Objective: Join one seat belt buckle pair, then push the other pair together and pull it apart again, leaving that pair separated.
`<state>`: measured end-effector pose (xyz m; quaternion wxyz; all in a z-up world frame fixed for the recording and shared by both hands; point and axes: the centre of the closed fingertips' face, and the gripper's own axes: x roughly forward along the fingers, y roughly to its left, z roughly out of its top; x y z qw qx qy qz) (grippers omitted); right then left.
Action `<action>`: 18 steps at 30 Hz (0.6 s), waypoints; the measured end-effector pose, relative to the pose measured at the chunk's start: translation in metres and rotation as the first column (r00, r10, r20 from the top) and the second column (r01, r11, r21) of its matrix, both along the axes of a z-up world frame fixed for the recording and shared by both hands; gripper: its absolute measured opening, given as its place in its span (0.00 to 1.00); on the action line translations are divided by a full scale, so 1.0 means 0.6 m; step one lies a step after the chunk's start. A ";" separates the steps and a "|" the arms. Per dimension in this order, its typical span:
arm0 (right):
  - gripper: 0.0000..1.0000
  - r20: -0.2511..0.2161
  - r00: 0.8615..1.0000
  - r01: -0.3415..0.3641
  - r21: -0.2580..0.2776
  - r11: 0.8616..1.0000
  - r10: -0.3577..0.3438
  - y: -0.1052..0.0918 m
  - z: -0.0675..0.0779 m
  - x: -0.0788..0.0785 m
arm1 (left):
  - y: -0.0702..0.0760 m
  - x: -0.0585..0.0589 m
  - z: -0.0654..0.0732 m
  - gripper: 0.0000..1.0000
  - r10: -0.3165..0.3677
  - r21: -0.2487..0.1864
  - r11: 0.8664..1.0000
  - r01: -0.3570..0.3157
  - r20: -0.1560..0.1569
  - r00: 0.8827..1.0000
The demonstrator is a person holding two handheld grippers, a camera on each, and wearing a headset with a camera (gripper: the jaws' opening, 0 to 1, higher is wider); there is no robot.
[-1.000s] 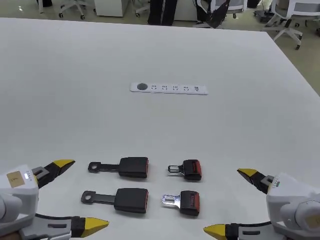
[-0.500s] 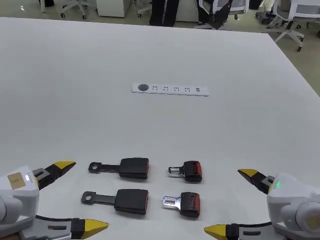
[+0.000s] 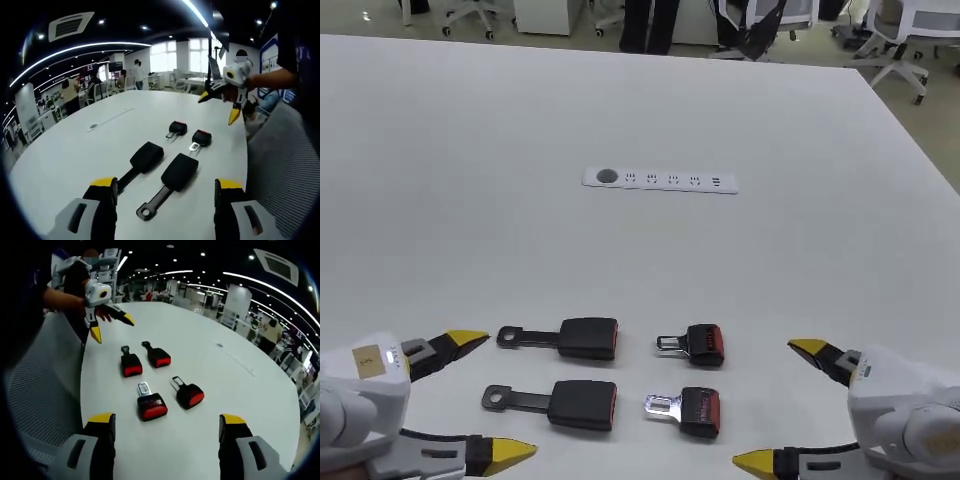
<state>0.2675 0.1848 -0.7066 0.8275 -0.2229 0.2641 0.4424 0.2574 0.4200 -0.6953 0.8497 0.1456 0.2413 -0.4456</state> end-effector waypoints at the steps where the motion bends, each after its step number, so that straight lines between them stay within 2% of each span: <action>1: 0.83 -0.002 1.000 -0.010 -0.007 1.000 0.010 0.001 -0.002 0.000 | -0.002 -0.001 -0.002 0.78 -0.012 0.006 1.000 0.012 -0.003 1.000; 10: 0.73 -0.009 0.995 -0.098 -0.069 0.993 0.098 0.017 -0.019 -0.001 | -0.015 0.000 -0.028 0.64 -0.103 0.075 0.992 0.105 -0.030 0.994; 18: 0.64 -0.026 0.987 -0.158 -0.116 0.981 0.156 0.031 -0.040 -0.002 | -0.028 0.003 -0.058 0.54 -0.199 0.142 0.968 0.207 -0.066 0.978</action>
